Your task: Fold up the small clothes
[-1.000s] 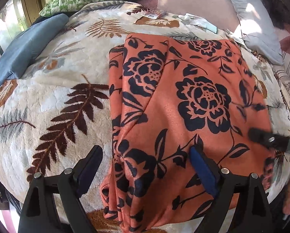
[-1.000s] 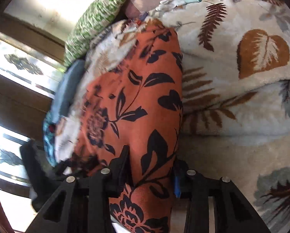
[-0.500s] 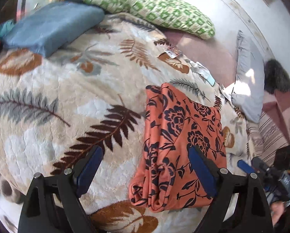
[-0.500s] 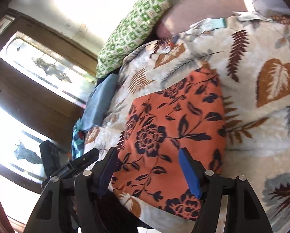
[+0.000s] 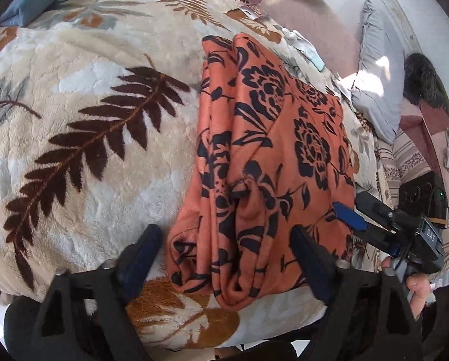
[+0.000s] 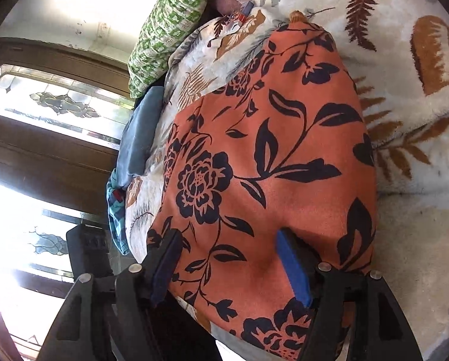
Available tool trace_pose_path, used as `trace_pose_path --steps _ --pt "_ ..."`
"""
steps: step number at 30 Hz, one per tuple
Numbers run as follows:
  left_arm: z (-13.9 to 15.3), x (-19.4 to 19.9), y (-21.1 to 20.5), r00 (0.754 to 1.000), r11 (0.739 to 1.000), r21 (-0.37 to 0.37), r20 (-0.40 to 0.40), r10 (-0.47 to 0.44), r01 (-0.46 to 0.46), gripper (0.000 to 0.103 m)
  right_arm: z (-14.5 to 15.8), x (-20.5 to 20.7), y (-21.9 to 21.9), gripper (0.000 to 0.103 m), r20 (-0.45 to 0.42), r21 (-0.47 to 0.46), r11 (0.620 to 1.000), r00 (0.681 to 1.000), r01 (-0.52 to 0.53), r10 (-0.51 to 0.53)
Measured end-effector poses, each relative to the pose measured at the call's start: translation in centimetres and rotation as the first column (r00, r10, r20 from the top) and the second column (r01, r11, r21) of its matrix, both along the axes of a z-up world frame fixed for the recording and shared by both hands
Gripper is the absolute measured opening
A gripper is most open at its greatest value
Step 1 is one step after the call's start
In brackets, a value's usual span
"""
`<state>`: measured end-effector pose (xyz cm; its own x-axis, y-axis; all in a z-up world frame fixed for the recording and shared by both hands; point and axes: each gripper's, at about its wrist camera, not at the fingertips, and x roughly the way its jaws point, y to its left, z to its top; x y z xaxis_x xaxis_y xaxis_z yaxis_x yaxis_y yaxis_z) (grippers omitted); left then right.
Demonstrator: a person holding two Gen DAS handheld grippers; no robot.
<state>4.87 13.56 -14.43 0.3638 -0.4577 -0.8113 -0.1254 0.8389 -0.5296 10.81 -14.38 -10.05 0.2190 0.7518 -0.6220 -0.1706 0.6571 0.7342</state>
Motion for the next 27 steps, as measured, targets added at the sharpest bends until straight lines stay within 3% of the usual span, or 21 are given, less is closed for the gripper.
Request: trace_pose_path --steps 1,4,6,7,8,9,10,12,14,16,17,19,22,25,27 --pt "0.1 0.0 0.1 1.0 1.0 -0.006 -0.014 -0.003 0.003 0.026 0.0 -0.1 0.0 0.069 0.006 -0.002 1.0 1.0 -0.003 0.003" --pt "2.1 -0.9 0.6 0.997 0.998 -0.052 0.063 0.045 -0.042 0.024 -0.1 0.0 0.1 0.069 0.011 0.007 1.0 1.0 -0.005 0.005" --pt "2.7 -1.4 0.0 0.99 0.999 0.009 0.133 0.037 -0.038 0.024 -0.2 0.0 -0.1 0.069 0.013 0.015 1.0 1.0 -0.006 0.006" --pt "1.0 -1.0 -0.2 0.996 0.998 0.058 0.085 0.034 -0.039 0.024 -0.2 0.0 -0.2 0.069 0.014 0.018 1.0 1.0 -0.008 0.008" --pt "-1.4 -0.5 0.3 0.998 0.998 0.032 -0.012 0.059 -0.058 0.027 -0.3 0.0 -0.1 0.069 0.012 0.019 1.0 1.0 -0.009 0.009" --pt "-2.1 -0.4 1.3 0.994 0.994 -0.042 -0.026 0.104 -0.105 0.029 -0.3 0.1 0.0 0.069 0.006 0.02 1.0 1.0 -0.015 0.014" --pt "-1.6 -0.2 1.7 0.994 0.993 -0.067 -0.034 0.099 -0.102 0.031 -0.3 0.1 0.2 0.069 0.008 0.01 1.0 1.0 -0.018 0.018" --pt "0.4 -0.1 1.8 0.996 0.994 -0.063 0.001 0.088 -0.088 0.038 -0.1 -0.1 0.3 0.069 0.021 -0.006 1.0 1.0 -0.022 0.022" --pt "2.5 0.1 2.3 0.994 0.994 -0.076 0.066 0.086 -0.081 0.073 -0.2 -0.1 0.2 0.069 0.024 -0.004 1.0 0.999 -0.024 0.024" --pt "4.0 0.6 3.4 0.979 0.987 -0.095 0.145 0.146 -0.133 0.091 -0.2 0.0 0.0 0.069 0.019 0.005 1.0 1.0 -0.02 0.02" --pt "4.3 1.3 4.0 0.972 0.982 -0.094 0.153 0.177 -0.164 0.095 -0.2 0.0 0.0 0.069 0.019 0.003 1.0 1.0 -0.023 0.023" --pt "3.6 3.5 5.0 0.974 0.973 -0.137 0.1 0.202 -0.187 0.095 -0.2 -0.1 0.0 0.069 0.021 0.002 1.0 0.999 -0.027 0.027" --pt "0.9 6.8 4.5 0.986 0.964 -0.212 -0.003 0.164 -0.161 0.095 -0.2 -0.1 -0.1 0.069 0.021 0.007 1.0 0.999 -0.028 0.028" --pt "-1.2 8.9 3.3 0.989 0.975 -0.173 -0.071 0.127 -0.137 0.095 -0.2 -0.1 -0.2 0.069 0.02 0.011 0.999 0.999 -0.032 0.031" --pt "-1.1 8.9 3.1 0.99 0.976 -0.172 -0.054 0.127 -0.135 0.093 -0.2 -0.1 -0.3 0.069 0.021 0.013 0.999 0.999 -0.036 0.036"
